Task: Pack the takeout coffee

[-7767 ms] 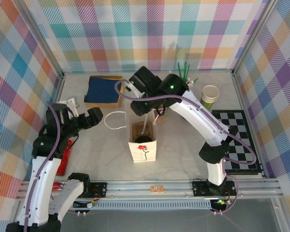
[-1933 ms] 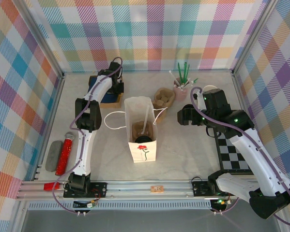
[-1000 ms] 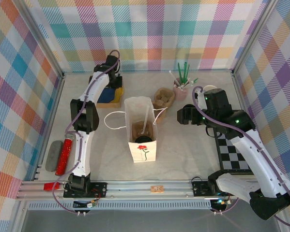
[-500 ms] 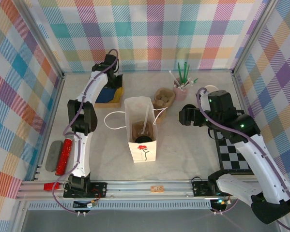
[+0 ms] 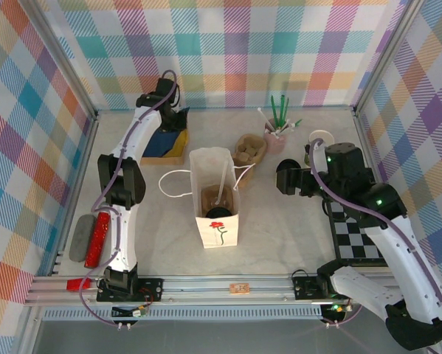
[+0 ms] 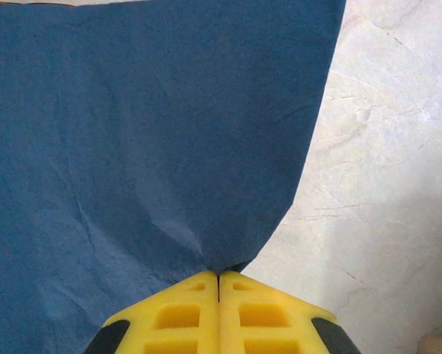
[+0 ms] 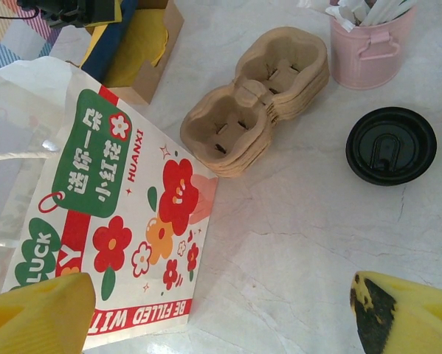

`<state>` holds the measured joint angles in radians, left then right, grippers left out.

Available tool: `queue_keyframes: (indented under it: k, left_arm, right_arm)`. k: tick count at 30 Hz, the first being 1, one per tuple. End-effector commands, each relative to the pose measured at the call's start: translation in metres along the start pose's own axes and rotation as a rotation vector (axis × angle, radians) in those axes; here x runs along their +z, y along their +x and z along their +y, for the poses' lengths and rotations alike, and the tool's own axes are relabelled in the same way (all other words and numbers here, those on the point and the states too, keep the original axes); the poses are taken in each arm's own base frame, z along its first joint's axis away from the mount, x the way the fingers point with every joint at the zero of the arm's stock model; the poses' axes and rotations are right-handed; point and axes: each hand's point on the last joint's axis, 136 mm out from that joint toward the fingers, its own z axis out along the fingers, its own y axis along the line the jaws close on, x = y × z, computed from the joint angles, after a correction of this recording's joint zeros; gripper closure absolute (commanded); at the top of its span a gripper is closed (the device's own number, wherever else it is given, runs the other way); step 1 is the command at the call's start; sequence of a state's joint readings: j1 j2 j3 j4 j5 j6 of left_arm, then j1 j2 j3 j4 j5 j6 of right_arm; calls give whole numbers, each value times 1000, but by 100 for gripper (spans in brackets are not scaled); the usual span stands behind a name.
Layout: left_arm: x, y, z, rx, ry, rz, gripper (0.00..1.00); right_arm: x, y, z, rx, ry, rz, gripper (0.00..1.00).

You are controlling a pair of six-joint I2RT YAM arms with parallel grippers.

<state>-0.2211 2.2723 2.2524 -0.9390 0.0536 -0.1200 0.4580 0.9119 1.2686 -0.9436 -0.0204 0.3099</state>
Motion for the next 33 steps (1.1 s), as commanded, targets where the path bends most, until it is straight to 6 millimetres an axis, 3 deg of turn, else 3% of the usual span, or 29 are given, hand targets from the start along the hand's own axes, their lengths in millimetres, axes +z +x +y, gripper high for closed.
queue_keyframes:
  k: [1,21,33]
  left_arm:
    - [-21,2,-13,-19,60,-7,96]
    - [-51,-12,-42,-78,234,-54,97]
    - [-54,-21,-12,-158,240,-71,98]
  right_arm:
    - [-2,6,-1,18,-6,7,11]
    - [-12,7,1,23,-18,-8,12]
    - [-11,9,0,27,-19,-6,12]
